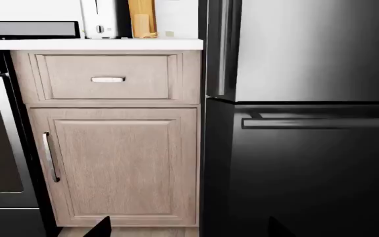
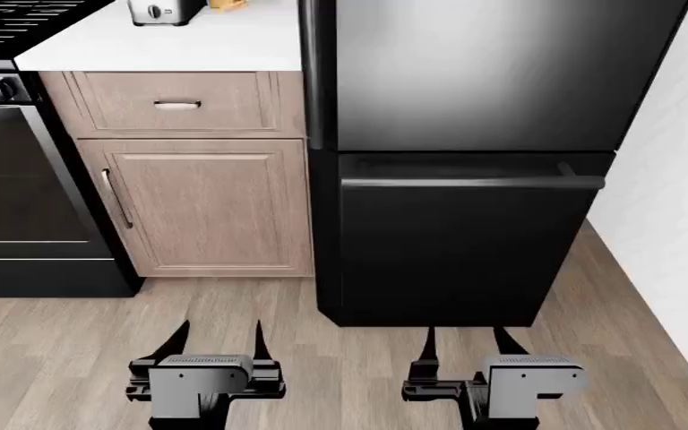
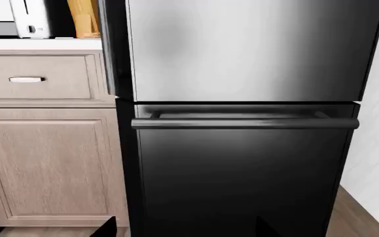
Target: Open the fridge door
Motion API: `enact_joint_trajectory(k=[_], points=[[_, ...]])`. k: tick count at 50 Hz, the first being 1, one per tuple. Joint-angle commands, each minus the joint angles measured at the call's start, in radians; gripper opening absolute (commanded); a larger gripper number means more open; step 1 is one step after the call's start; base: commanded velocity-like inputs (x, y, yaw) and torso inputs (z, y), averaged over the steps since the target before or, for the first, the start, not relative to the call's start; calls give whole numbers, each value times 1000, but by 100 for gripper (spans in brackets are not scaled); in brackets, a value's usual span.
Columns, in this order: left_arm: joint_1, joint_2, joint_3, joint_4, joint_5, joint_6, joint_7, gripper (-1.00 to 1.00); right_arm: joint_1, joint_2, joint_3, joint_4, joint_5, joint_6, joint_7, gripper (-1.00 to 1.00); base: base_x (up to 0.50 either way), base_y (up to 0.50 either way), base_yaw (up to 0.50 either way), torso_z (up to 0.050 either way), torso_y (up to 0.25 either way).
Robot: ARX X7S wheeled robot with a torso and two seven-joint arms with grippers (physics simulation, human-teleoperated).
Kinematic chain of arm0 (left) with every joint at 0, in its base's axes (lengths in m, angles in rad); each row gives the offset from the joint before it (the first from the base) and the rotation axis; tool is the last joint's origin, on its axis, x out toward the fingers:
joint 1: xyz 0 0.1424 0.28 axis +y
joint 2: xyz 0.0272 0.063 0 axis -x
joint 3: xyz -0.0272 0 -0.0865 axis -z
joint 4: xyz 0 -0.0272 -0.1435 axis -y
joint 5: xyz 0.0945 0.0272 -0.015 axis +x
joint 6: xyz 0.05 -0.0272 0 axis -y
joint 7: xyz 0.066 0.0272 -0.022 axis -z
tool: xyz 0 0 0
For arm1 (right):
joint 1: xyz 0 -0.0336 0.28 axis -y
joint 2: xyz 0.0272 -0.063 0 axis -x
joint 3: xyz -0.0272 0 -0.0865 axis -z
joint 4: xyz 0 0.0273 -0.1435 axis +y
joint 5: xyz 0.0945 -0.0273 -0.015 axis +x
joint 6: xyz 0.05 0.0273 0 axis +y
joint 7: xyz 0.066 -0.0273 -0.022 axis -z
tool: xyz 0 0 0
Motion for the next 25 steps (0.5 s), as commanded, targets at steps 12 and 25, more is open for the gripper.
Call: enact_joint_trajectory(k=[12, 25], points=[[44, -49, 58, 14, -39, 46, -58, 100, 4, 46, -56, 0, 53, 0, 67, 100, 0, 0, 0, 0, 0], [17, -68, 84, -15, -56, 52, -83, 100, -16, 75, -90, -25, 39, -5, 102, 100, 147, 0, 0, 0, 0]])
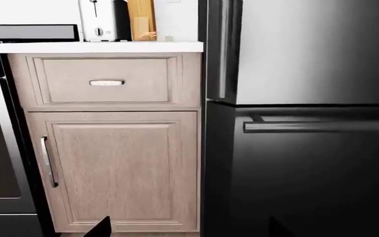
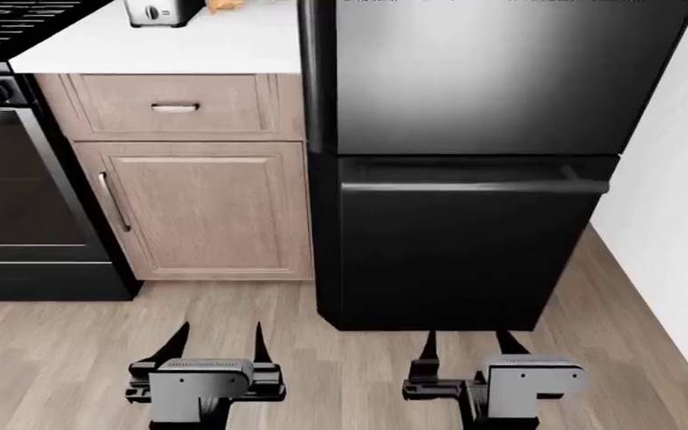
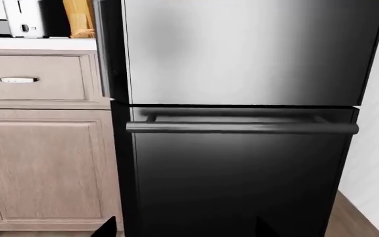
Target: Open the fridge door
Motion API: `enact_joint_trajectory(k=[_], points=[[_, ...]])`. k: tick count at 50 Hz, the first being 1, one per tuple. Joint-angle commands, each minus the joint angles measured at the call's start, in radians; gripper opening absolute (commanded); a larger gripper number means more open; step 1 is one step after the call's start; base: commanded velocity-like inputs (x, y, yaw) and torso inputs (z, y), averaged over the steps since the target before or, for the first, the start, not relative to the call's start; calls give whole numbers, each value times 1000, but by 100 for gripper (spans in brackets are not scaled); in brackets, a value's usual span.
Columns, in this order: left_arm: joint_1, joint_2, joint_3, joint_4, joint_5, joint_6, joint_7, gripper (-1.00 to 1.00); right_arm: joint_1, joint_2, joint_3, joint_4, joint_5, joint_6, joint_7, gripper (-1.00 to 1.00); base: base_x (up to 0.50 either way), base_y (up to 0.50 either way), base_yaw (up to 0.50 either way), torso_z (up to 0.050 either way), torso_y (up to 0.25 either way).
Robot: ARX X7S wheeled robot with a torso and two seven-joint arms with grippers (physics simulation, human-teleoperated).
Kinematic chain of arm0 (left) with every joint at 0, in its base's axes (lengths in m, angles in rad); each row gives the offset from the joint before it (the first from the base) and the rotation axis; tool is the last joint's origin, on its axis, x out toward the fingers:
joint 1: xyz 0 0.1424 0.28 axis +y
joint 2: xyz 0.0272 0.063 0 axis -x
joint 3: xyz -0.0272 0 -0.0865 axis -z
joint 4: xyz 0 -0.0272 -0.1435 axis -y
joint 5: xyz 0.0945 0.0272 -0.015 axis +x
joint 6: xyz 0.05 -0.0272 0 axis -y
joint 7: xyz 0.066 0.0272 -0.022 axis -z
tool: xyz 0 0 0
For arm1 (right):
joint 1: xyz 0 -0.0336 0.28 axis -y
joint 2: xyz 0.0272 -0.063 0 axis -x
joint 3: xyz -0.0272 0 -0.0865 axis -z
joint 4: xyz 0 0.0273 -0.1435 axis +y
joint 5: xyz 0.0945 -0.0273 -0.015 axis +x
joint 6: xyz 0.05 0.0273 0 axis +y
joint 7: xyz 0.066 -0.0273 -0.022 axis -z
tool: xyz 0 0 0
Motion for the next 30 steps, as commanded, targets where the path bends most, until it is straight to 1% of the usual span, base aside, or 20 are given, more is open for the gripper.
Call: enact_joint_trajectory(k=[1, 8, 12, 13, 16, 20, 30], points=[[0, -19, 25, -6, -15, 10, -23, 100, -17, 25, -25, -20, 4, -6, 29, 100, 414, 0, 0, 0, 0], [-23, -28, 34, -31, -25, 12, -30, 100, -12, 32, -35, -15, 6, -7, 43, 100, 417, 0, 0, 0, 0], [16, -35, 40, -3, -27, 25, -37, 100, -8, 34, -41, -10, 8, -8, 50, 100, 417, 0, 0, 0, 0], [7, -35, 41, -11, -29, 23, -38, 100, -8, 35, -43, -10, 9, -8, 51, 100, 422, 0, 0, 0, 0], [74, -42, 45, 39, -27, 45, -47, 100, -2, 37, -49, -6, 9, -7, 55, 100, 417, 0, 0, 0, 0], [113, -49, 51, 65, -28, 58, -56, 100, 5, 40, -54, -2, 13, -4, 61, 100, 414, 0, 0, 0, 0], [111, -60, 64, 65, -38, 55, -69, 100, 18, 50, -70, 4, 20, 1, 76, 100, 409, 0, 0, 0, 0]])
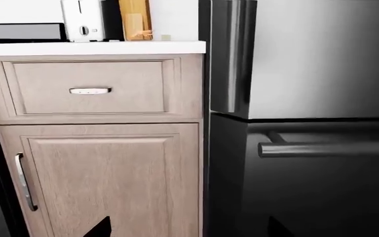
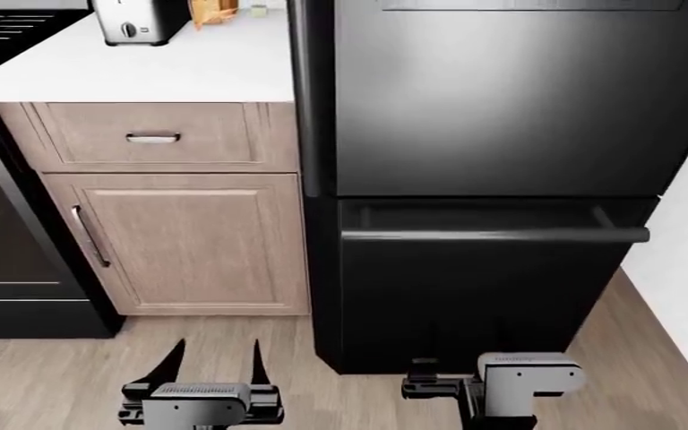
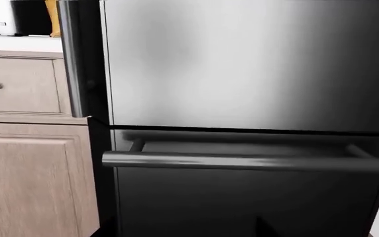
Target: Open the fridge door
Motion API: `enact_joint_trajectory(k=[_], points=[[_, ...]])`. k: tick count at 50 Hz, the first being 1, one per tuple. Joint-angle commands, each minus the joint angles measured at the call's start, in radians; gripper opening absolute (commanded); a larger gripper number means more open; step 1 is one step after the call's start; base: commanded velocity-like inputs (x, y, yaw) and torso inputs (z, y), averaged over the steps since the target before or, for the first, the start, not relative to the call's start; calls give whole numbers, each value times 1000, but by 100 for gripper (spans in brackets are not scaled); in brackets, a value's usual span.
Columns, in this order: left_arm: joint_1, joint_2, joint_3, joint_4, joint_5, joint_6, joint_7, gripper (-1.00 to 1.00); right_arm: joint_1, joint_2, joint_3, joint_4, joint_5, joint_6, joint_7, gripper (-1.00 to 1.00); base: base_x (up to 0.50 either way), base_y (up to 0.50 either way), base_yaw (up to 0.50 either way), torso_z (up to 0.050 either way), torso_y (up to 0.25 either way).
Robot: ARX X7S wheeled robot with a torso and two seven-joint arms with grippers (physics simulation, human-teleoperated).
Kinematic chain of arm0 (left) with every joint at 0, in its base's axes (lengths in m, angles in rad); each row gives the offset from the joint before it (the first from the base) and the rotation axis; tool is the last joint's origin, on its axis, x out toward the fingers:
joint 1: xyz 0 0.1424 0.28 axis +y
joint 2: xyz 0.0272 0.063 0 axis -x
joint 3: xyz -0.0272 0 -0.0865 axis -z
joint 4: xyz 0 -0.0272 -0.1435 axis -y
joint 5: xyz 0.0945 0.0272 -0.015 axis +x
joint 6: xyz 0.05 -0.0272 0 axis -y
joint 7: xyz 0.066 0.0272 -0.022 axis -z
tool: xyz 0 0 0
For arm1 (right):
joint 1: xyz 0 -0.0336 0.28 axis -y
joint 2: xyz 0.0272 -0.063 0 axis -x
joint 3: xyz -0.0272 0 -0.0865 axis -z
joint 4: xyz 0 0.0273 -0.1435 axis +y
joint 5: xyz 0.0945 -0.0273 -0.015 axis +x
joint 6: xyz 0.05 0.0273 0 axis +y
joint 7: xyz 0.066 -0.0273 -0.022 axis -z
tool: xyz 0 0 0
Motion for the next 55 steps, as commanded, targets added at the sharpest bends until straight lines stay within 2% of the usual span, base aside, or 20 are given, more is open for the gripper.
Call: enact_joint_trajectory(k=[1, 14, 42, 43, 44, 55], points=[[23, -14, 16, 17, -9, 8, -17, 100, 9, 12, -17, 3, 8, 4, 17, 100, 410, 0, 0, 0, 0], [1, -23, 31, 4, -19, -1, -32, 100, -11, 31, -32, -20, 11, -13, 32, 100, 334, 53, 0, 0, 0], [-14, -43, 57, -10, -36, 2, -56, 100, 22, 42, -54, 3, 29, -4, 63, 100, 242, 414, 0, 0, 0], [-164, -32, 55, -124, -50, -46, -35, 100, -3, 50, -55, -14, 15, -9, 73, 100, 336, 238, 0, 0, 0], [-182, -32, 56, -131, -51, -44, -35, 100, -4, 51, -55, -14, 17, -9, 74, 100, 340, 242, 0, 0, 0], [-202, -35, 66, -161, -59, -38, -39, 100, -13, 54, -49, -17, 45, -18, 82, 100, 197, 131, 0, 0, 1]])
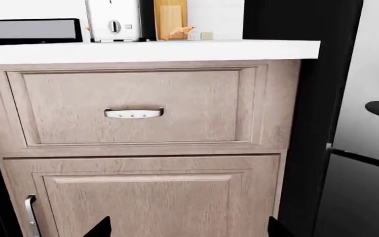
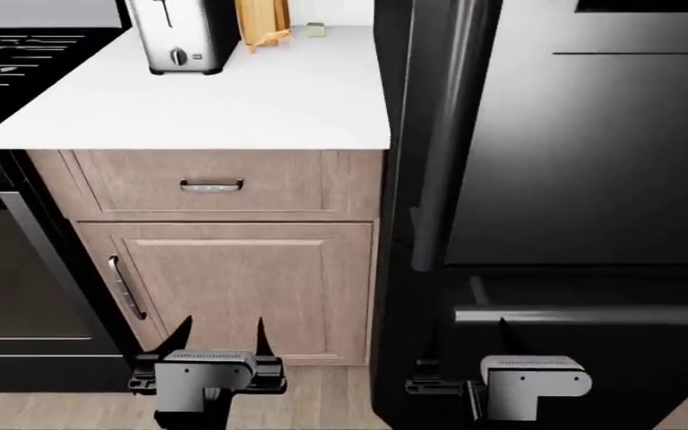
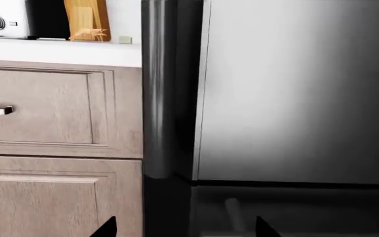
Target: Open the fridge door
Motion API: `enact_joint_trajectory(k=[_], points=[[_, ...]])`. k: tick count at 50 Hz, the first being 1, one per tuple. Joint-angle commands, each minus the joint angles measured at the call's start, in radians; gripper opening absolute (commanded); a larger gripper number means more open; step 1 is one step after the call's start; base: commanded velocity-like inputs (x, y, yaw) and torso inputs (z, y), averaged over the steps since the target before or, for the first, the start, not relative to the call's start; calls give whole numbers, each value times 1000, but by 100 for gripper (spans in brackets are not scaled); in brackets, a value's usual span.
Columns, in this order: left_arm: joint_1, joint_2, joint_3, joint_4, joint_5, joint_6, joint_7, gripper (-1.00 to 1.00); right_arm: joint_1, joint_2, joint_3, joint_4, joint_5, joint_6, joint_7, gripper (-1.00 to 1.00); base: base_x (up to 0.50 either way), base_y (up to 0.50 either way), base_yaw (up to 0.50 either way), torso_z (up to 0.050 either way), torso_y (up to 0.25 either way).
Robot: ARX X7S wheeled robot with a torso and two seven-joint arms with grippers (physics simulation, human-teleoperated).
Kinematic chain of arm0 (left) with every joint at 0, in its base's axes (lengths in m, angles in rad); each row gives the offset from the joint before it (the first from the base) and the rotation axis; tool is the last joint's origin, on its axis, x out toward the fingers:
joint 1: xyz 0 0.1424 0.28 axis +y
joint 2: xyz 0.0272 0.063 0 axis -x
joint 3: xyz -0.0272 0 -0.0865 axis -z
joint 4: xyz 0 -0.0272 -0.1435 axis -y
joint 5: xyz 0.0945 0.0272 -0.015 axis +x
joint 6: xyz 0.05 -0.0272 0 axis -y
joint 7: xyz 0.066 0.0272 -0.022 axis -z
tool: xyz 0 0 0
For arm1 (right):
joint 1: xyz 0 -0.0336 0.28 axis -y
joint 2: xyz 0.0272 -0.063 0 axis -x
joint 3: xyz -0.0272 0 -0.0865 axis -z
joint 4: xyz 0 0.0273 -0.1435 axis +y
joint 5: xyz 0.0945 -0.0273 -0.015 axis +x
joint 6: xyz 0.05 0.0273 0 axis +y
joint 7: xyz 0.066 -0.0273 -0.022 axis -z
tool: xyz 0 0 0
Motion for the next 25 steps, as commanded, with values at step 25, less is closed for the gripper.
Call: enact_joint_trajectory(k=[25], points=[[-79, -11, 29, -73, -26, -2, -12, 100, 18, 18, -20, 8, 20, 15, 33, 100, 40, 0, 0, 0, 0]])
